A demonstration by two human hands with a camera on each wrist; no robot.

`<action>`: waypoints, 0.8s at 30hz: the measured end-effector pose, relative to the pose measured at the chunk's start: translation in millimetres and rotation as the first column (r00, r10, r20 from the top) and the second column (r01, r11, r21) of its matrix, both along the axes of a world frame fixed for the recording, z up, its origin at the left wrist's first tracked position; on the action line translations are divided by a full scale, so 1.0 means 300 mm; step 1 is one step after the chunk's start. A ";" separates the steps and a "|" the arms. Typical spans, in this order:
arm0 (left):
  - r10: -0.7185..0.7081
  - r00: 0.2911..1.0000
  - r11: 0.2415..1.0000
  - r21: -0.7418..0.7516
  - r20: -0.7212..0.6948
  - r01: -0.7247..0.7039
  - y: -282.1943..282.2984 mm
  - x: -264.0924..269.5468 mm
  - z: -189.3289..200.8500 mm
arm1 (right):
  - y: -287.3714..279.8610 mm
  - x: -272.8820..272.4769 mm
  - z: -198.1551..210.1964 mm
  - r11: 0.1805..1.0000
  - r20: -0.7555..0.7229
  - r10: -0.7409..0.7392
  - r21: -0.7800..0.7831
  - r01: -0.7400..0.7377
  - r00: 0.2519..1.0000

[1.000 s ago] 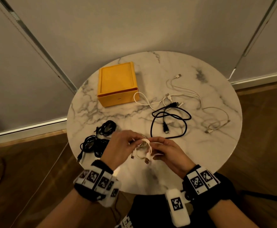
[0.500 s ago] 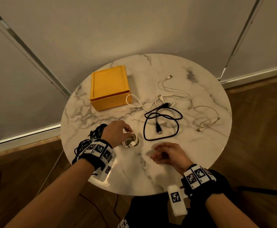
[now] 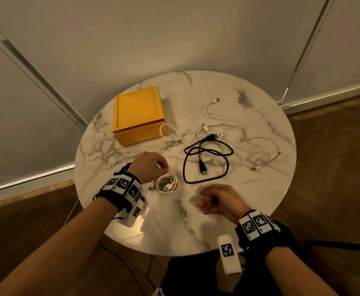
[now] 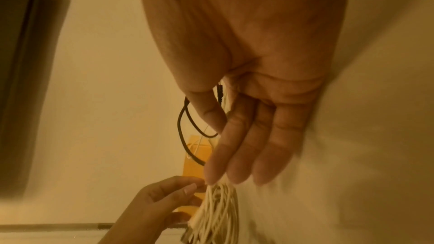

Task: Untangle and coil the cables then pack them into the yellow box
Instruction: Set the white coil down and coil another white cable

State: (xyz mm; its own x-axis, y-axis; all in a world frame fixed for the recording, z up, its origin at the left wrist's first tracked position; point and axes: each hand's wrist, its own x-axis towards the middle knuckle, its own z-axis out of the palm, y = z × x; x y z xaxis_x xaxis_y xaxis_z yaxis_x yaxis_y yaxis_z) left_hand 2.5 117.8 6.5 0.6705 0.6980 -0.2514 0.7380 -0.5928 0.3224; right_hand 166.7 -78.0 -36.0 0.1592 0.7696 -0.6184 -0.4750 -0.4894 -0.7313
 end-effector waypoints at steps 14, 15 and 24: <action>-0.239 0.971 0.968 0.072 -0.019 0.239 0.232 0.504 0.168 | 0.053 0.279 0.033 0.961 0.190 0.076 -0.274 -0.022 0.979; -0.249 0.967 0.965 0.074 -0.054 0.252 0.253 0.546 0.159 | 0.058 0.282 0.029 0.959 0.183 0.075 -0.281 -0.021 0.980; -0.343 0.862 0.893 0.155 -0.373 0.422 0.300 0.840 0.010 | 0.092 0.315 -0.037 0.955 0.046 0.072 -0.290 -0.056 0.996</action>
